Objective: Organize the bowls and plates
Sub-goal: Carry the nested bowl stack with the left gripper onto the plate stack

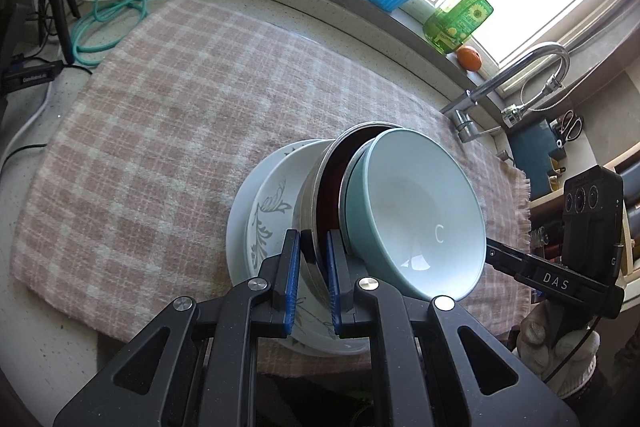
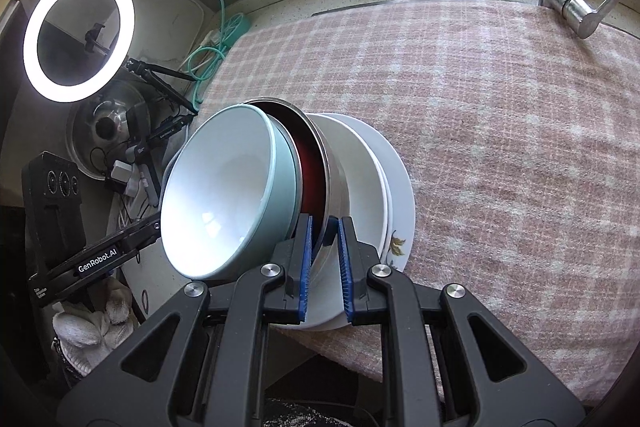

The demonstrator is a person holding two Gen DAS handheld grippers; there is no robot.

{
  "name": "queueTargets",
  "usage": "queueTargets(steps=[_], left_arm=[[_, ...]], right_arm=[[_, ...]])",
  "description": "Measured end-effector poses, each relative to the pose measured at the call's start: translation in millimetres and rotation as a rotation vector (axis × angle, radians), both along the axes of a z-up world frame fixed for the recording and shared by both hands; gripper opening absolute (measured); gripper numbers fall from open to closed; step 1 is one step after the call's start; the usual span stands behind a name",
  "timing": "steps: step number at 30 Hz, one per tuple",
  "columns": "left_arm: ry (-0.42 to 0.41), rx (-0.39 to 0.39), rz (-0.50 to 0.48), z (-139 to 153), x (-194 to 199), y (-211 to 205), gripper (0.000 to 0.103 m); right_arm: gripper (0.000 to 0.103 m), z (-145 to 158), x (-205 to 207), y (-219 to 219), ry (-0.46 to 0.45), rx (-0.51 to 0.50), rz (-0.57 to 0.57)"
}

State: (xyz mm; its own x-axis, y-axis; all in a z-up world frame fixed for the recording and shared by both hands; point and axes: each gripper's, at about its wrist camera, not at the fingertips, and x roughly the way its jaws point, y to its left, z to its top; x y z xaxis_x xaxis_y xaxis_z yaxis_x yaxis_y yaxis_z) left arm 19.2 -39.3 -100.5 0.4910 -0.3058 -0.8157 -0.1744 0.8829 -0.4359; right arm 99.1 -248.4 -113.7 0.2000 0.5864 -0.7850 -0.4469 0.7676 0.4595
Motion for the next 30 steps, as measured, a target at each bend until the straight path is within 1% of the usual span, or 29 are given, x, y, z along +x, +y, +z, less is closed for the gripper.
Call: queueTargets(steps=[8, 13, 22, 26, 30], left_arm=[[0.002, -0.002, 0.002, -2, 2, 1, 0.009], [0.010, -0.003, 0.003, -5, 1, 1, 0.009], [0.009, -0.001, 0.003, -5, 0, -1, 0.010], [0.008, 0.004, 0.005, -5, -1, -1, 0.010], [0.007, 0.007, 0.009, -5, -1, -1, 0.011]], right_arm=[[0.014, 1, -1, 1, -0.009, 0.002, -0.001], [0.015, 4, -2, 5, -0.036, -0.014, 0.009], [0.015, 3, -5, 1, -0.035, -0.013, 0.013], [0.022, 2, -7, -3, -0.035, -0.016, 0.010], [0.025, 1, -8, -6, -0.036, -0.014, 0.004]])
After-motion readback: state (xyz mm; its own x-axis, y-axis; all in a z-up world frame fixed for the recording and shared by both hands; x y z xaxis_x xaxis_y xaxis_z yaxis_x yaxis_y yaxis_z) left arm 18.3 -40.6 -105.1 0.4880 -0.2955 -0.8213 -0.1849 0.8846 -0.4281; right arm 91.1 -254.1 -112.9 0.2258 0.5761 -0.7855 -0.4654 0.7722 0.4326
